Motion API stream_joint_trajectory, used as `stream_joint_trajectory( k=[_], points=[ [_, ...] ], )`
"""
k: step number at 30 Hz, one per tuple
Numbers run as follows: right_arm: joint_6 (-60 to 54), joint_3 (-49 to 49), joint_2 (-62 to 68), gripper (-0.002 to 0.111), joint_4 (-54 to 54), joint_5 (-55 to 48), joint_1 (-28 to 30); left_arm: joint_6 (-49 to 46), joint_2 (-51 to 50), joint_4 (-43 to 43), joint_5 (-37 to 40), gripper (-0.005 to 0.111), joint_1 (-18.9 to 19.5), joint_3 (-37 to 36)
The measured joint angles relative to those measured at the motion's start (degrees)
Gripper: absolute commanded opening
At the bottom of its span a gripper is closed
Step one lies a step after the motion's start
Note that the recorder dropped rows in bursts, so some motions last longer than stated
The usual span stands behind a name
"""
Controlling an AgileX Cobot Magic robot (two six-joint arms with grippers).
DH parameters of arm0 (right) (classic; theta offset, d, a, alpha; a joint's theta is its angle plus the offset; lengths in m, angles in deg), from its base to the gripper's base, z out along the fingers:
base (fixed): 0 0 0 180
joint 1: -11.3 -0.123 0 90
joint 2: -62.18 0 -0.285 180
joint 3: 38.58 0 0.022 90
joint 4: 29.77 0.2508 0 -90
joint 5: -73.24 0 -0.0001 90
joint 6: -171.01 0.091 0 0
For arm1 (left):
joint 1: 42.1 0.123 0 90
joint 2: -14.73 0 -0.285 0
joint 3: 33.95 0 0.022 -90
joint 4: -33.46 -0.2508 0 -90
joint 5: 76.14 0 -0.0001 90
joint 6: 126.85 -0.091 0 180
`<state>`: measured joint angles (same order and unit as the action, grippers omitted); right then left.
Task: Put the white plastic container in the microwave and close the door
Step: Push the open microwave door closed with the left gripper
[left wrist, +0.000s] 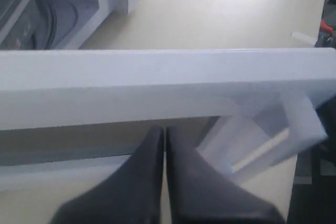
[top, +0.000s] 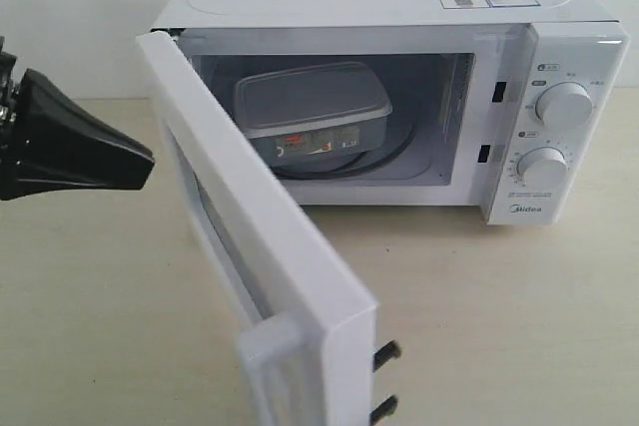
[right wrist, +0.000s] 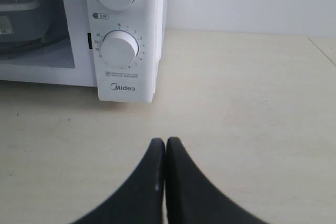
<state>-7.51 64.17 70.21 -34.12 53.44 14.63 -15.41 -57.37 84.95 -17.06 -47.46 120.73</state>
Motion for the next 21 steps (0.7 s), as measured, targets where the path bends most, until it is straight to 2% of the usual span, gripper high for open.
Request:
stream_joint_trajectory(
  k=[6, 11, 15, 21],
  points=[
    [0.1, 0.0, 0.0, 0.000, 0.0, -0.4, 0.0, -1.8, -1.0, 3.7, -5.7, 0.004, -5.0, 0.0],
    [0.1, 0.0, 0.0, 0.000, 0.0, -0.4, 0.0, -3.5, -8.0, 7.6, -10.4, 0.004, -9.4, 0.0],
    [0.1, 0.0, 0.0, 0.000, 0.0, -0.4, 0.0, -3.9, -11.6, 9.8, -16.9, 0.004, -10.5, 0.0],
    [0.1, 0.0, 0.0, 0.000, 0.0, -0.4, 0.0, -4.7, -14.4, 19.4, -28.5, 0.004, -10.5, 0.0]
  ],
)
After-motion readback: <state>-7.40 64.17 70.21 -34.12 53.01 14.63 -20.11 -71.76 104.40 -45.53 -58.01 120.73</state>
